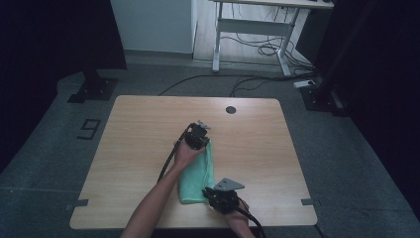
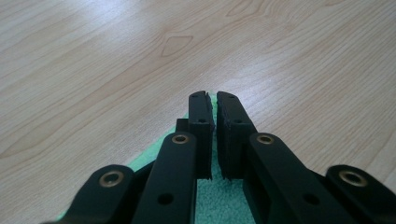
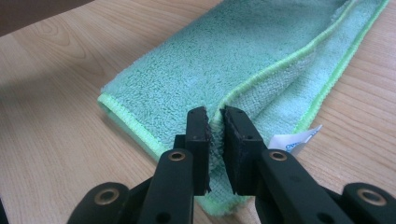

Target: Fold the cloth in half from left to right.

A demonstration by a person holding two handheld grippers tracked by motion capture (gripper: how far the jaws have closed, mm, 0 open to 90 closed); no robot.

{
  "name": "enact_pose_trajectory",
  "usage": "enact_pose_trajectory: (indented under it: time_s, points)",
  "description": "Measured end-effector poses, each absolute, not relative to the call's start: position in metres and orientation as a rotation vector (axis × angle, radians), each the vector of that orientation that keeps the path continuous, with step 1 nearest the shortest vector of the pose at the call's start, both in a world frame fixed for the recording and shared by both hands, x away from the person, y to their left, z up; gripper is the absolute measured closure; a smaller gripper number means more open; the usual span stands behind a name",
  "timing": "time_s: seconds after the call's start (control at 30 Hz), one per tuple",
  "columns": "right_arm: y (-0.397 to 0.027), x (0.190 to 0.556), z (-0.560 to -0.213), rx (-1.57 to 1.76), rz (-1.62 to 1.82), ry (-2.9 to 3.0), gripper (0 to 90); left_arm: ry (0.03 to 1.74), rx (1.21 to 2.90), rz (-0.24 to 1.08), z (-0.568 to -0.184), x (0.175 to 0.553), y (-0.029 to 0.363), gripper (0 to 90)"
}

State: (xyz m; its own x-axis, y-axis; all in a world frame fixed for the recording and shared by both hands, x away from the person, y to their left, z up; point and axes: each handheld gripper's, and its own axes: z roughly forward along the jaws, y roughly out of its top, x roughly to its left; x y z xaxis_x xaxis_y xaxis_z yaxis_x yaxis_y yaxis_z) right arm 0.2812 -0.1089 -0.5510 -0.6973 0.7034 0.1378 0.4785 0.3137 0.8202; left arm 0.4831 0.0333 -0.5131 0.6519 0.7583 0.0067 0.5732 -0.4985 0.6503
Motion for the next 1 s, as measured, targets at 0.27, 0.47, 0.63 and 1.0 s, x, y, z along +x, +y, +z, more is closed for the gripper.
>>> enact_pose_trajectory:
  time_s: [0.27, 0.47, 0.63, 1.0]
  points:
    - [-0.112, 0.28, -0.551, 1.091, 1.292, 2.36, 78.1, 1.001, 2.256, 0.39, -0.512, 0.479, 0.028, 81.1]
    - [-0.116, 0.278, -0.551, 1.089, 1.284, 2.38, 75.7, 0.979, 2.248, 0.39, -0.509, 0.474, 0.028, 79.8]
    - [-0.12, 0.277, -0.551, 1.087, 1.278, 2.392, 72.2, 0.972, 2.244, 0.398, -0.508, 0.472, 0.03, 76.2]
    - [-0.125, 0.274, -0.55, 1.068, 1.26, 2.412, 66.8, 0.991, 2.154, 0.432, -0.494, 0.467, 0.052, 62.8]
